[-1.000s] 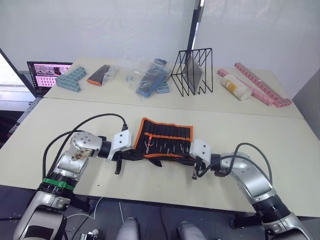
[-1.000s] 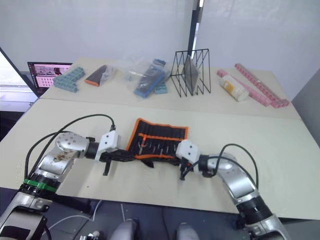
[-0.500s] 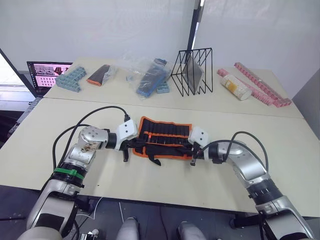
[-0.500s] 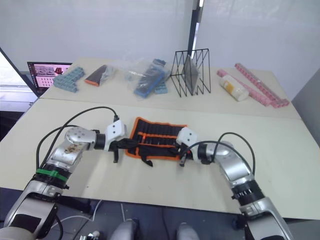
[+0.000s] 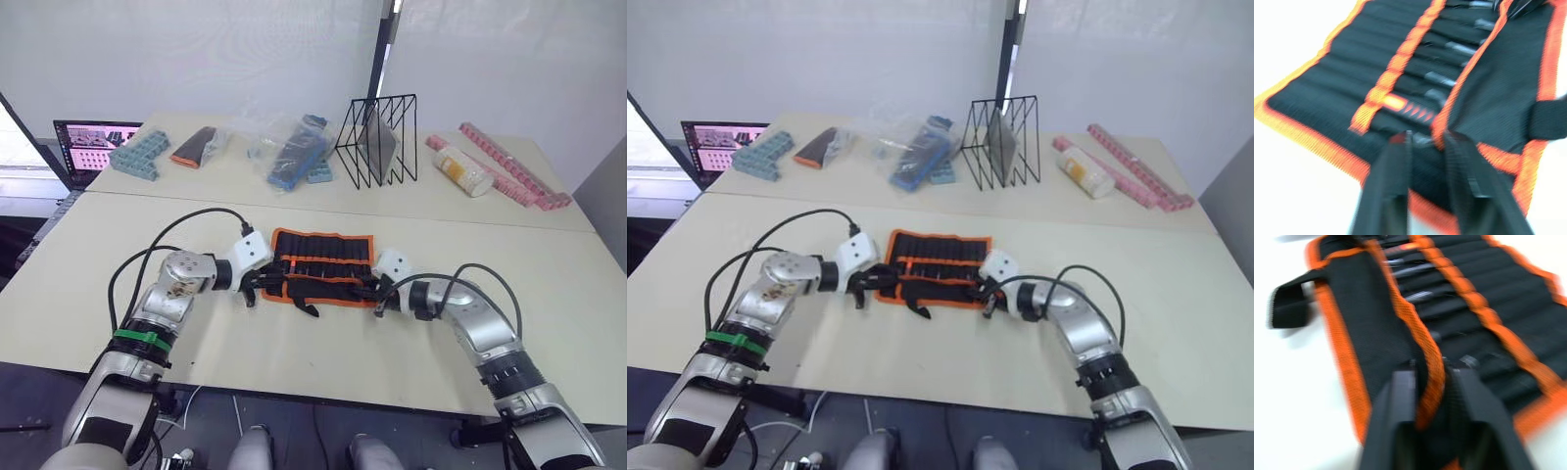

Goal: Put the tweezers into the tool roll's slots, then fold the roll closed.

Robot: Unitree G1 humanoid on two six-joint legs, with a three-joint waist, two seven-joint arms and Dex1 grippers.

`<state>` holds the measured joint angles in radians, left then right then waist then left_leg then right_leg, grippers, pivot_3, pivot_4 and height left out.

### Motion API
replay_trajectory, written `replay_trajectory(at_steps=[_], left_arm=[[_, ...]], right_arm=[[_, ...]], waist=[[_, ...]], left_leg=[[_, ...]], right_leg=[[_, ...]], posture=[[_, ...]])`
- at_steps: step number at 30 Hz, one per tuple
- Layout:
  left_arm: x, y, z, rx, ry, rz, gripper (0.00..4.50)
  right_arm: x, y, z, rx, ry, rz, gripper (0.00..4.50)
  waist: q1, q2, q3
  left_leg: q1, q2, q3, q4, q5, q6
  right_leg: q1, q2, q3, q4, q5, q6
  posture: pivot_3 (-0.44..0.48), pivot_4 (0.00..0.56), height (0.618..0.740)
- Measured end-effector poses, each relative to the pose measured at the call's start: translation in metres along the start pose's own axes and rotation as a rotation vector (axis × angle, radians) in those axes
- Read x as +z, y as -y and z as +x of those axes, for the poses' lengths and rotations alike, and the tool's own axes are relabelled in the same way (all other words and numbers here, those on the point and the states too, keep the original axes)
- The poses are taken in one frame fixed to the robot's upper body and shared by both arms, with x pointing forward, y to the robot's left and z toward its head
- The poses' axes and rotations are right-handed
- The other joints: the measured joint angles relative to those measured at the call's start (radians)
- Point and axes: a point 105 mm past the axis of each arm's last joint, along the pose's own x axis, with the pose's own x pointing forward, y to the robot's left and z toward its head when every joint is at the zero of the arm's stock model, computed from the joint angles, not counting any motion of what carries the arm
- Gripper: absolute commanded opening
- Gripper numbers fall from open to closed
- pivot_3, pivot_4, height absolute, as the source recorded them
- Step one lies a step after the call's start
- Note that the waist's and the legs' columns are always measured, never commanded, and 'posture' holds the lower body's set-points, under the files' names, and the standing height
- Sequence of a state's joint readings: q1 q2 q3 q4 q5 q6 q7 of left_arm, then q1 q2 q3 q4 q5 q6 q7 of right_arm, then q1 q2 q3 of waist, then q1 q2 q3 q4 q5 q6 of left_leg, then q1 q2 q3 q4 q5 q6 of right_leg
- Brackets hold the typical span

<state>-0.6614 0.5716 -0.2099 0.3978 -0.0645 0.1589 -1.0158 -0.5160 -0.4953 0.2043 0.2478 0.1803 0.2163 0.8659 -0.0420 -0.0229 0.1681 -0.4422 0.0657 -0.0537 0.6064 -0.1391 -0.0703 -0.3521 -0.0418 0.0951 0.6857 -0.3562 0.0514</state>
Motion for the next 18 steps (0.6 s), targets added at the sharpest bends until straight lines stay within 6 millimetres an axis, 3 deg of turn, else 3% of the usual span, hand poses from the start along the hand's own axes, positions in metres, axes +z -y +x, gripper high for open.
replay_trajectory(at_steps=[6, 8, 11, 12, 18], left_arm=[[0.014, -0.014, -0.02, 0.071, 0.061, 0.006, 4.18], [0.024, -0.023, -0.03, 0.12, 0.112, -0.002, 4.5], [0.045, -0.03, -0.043, 0.174, 0.229, -0.051, 4.5], [0.053, -0.026, -0.045, 0.166, 0.285, -0.088, 4.24], [0.053, 0.026, -0.025, -0.003, 0.365, -0.282, 2.34]], right_arm=[[0.012, 0.022, -0.018, -0.086, 0.099, 0.109, 3.94], [0.02, 0.029, -0.026, -0.116, 0.151, 0.152, 4.47], [0.036, 0.032, -0.035, -0.133, 0.235, 0.189, 4.47], [0.04, 0.028, -0.036, -0.121, 0.255, 0.2, 4.49], [0.046, -0.016, -0.016, 0.019, 0.318, 0.333, 2.59]], waist=[[0.0, 0.0, 0.0], [0.001, 0.0, 0.0], [0.001, 0.0, 0.0], [0.001, 0.0, 0.0], [-0.002, 0.0, 0.0]], left_leg=[[0.0, 0.0, 0.0, 0.0, 0.0, 0.0], [0.0, 0.0, 0.0, 0.0, 0.0, 0.0], [0.0, 0.0, 0.0, 0.0, 0.0, 0.0], [0.0, 0.0, 0.0, 0.0, 0.0, 0.0], [0.0, 0.0, 0.0, 0.0, 0.0, 0.0]], right_leg=[[0.0, 0.0, 0.0, 0.0, 0.0, 0.0], [0.0, 0.0, 0.0, 0.0, 0.0, 0.0], [0.0, 0.0, 0.0, 0.0, 0.0, 0.0], [0.0, 0.0, 0.0, 0.0, 0.0, 0.0], [0.0, 0.0, 0.0, 0.001, 0.0, 0.0]], posture=[[0.0, 0.15, 0.734], [0.0, 0.15, 0.734], [0.0, 0.15, 0.734], [0.0, 0.15, 0.734], [0.0, 0.15, 0.734]])
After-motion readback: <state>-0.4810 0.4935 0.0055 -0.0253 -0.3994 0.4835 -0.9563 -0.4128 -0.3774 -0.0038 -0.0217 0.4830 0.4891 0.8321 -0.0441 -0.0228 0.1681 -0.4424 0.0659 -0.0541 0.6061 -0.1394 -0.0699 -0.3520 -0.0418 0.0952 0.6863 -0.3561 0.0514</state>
